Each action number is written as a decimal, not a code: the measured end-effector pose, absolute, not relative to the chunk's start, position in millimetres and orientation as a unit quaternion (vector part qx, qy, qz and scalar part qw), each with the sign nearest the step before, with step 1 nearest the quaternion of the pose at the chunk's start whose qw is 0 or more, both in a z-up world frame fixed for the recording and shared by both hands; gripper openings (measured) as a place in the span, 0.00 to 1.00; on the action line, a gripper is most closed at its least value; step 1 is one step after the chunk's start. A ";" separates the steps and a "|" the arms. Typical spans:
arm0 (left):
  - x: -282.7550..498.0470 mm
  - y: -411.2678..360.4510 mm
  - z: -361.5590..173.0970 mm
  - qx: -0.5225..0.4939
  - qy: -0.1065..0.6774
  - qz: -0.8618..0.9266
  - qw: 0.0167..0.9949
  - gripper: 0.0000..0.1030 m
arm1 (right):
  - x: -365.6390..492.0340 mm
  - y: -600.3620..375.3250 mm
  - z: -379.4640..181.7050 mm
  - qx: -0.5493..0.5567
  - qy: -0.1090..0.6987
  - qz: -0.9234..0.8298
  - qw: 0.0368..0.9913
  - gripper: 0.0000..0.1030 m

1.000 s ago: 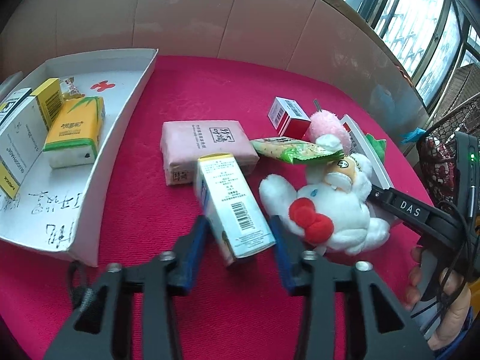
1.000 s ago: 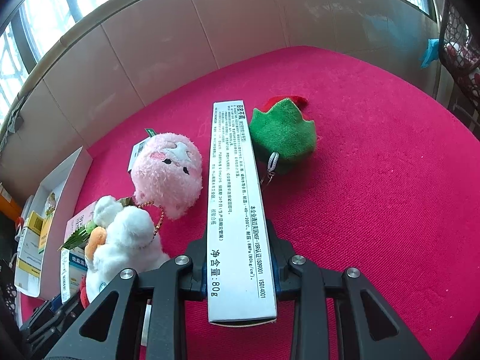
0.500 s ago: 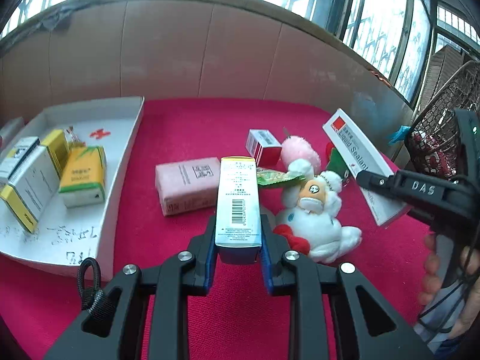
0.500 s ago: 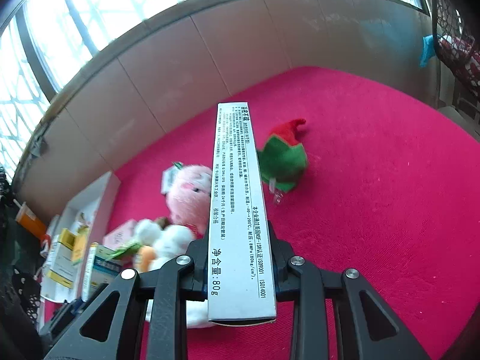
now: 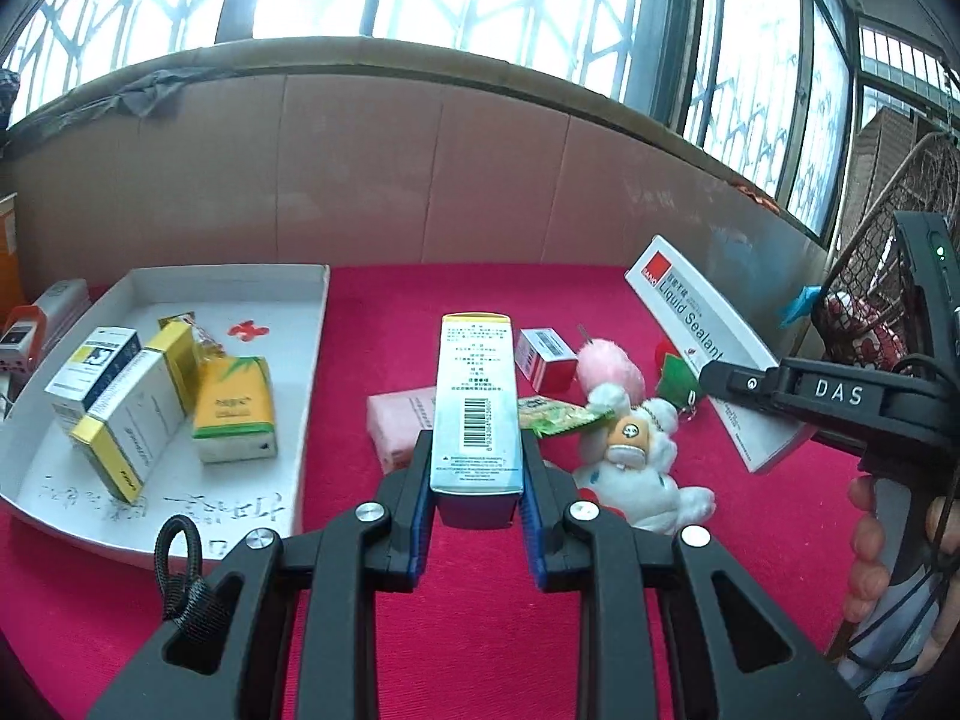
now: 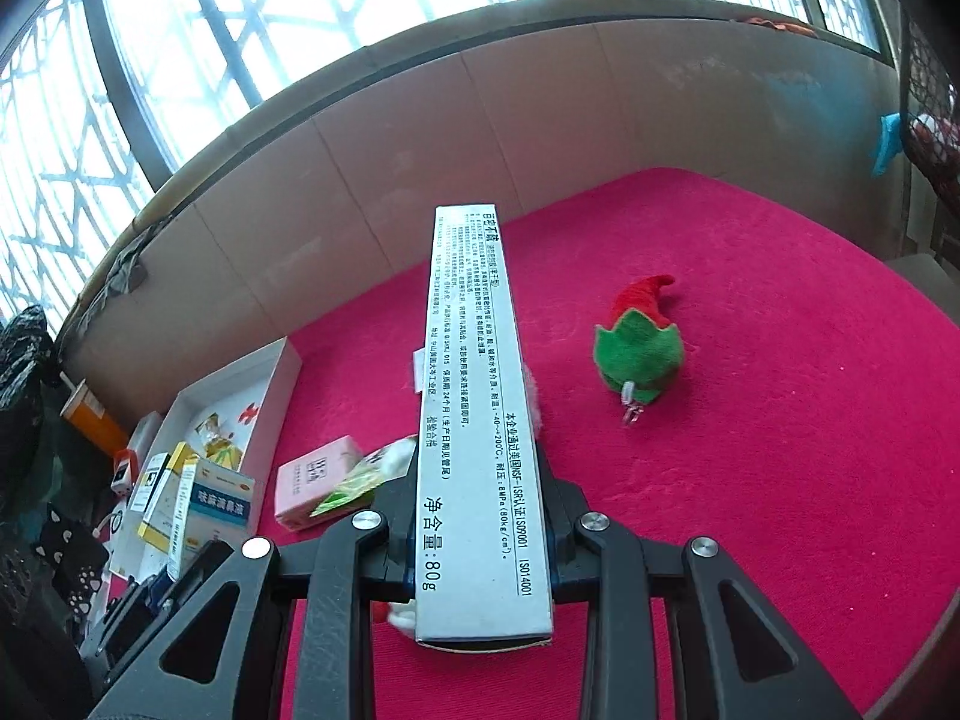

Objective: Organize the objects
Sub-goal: 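Lift and carry both white boxes with both grippers over the white tray, then lower both boxes into the white tray and open both grippers, then move both open grippers from the tray to the plush toys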

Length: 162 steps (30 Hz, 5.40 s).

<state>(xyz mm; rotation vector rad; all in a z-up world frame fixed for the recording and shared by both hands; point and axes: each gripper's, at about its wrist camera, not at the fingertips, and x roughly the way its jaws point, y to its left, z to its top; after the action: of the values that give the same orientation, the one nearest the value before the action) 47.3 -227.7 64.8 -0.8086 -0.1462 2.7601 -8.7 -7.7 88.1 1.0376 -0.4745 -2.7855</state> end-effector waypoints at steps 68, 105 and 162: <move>-33.8 -450.1 127.8 -0.275 -0.139 0.951 0.007 0.23 | -54.7 -232.8 125.0 0.383 -0.022 -0.900 0.208 0.30; -60.7 -443.9 117.9 -0.269 -0.092 0.952 -0.112 0.92 | -65.9 -276.9 89.3 0.407 -0.021 -0.883 0.231 0.64; 21.3 -162.9 33.7 -0.411 0.024 0.892 0.184 0.93 | -48.7 103.1 66.8 0.367 -0.159 -0.915 -0.056 1.00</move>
<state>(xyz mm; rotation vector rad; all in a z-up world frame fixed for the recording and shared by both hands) 21.3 -162.9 33.7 -1.1591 0.0670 2.5157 -48.7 103.1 66.8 1.1964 -0.5171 -2.9804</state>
